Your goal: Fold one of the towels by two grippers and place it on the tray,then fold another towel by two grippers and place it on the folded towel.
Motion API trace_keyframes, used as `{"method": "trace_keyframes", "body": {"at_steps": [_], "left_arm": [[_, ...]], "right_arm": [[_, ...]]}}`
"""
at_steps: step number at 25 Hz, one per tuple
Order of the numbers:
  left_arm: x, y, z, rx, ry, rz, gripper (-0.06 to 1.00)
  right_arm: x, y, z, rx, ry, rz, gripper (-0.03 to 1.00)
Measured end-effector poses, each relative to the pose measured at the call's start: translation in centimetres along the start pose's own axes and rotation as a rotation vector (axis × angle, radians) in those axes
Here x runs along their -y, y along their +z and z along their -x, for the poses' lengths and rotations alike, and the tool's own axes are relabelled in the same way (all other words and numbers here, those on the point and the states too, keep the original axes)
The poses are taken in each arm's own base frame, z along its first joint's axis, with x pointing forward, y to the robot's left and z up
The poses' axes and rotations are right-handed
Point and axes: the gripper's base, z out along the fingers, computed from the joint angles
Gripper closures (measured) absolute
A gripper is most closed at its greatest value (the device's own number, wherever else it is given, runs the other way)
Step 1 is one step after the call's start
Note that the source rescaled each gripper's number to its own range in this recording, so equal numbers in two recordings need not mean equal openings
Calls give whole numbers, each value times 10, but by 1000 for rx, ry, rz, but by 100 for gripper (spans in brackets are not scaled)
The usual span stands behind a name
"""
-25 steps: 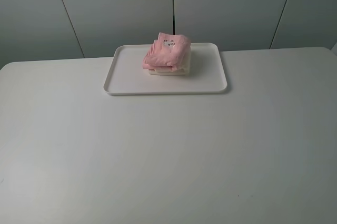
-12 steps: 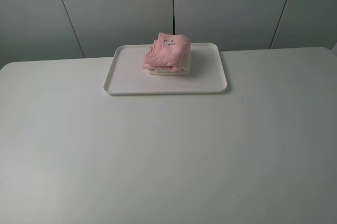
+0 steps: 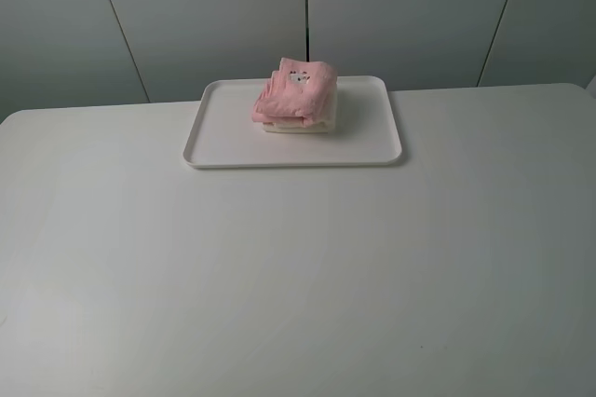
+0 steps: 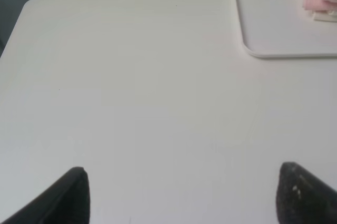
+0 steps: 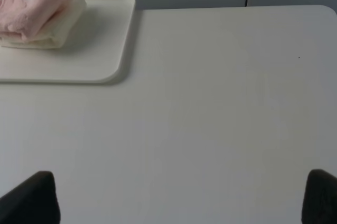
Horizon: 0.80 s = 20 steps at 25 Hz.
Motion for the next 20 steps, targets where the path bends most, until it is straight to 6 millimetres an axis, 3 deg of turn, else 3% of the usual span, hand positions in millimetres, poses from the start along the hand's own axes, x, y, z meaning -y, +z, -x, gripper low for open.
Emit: {"method": "trace_keyframes", "body": {"at_steps": [20], "left_arm": [[0,0,0,0,-2,0,2]], "right_arm": [[0,0,0,0,2,0,-3]]}}
